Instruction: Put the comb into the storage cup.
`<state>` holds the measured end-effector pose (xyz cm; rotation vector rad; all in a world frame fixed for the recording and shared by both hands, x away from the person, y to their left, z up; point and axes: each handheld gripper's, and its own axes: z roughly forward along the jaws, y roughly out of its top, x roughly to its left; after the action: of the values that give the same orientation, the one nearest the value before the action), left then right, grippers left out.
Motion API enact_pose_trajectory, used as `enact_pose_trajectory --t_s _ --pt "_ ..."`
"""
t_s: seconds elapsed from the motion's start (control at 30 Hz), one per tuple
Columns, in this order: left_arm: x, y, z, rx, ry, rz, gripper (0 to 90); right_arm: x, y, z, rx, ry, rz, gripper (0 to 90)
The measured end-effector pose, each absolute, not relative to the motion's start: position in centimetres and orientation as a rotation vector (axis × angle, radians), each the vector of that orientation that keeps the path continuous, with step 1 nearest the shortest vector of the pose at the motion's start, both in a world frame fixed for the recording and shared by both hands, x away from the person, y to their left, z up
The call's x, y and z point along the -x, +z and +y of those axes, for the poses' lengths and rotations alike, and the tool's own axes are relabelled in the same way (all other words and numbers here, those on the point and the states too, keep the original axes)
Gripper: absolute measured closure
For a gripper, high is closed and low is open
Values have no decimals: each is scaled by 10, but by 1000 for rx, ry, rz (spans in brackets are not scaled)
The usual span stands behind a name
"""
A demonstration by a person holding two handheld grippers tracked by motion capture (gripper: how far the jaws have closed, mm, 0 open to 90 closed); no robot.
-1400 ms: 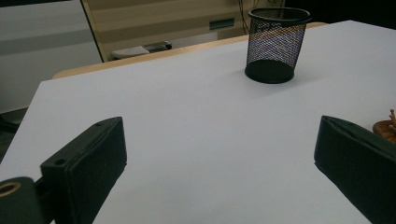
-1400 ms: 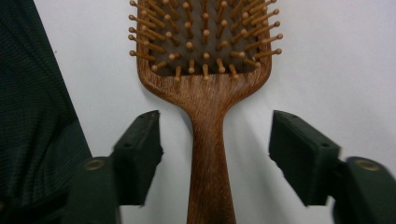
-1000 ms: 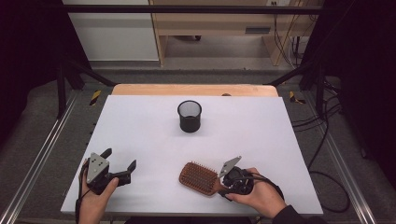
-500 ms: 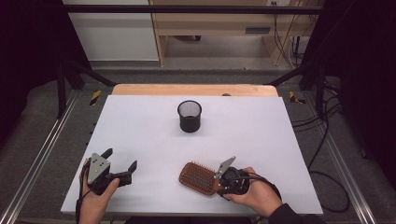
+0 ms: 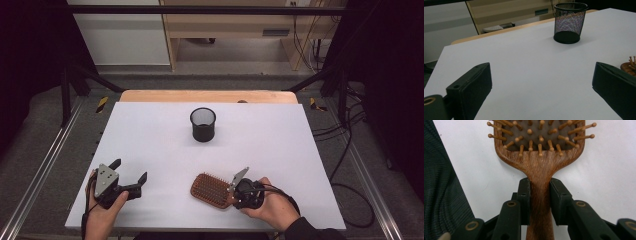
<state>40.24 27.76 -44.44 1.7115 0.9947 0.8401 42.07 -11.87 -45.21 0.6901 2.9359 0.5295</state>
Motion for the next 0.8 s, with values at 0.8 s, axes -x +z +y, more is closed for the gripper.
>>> enact_pose_trajectory --t_s 0.8 --pt "-400 -435 274 -1626 793 959 36 -438 -436 -126 -749 906 2678 726"
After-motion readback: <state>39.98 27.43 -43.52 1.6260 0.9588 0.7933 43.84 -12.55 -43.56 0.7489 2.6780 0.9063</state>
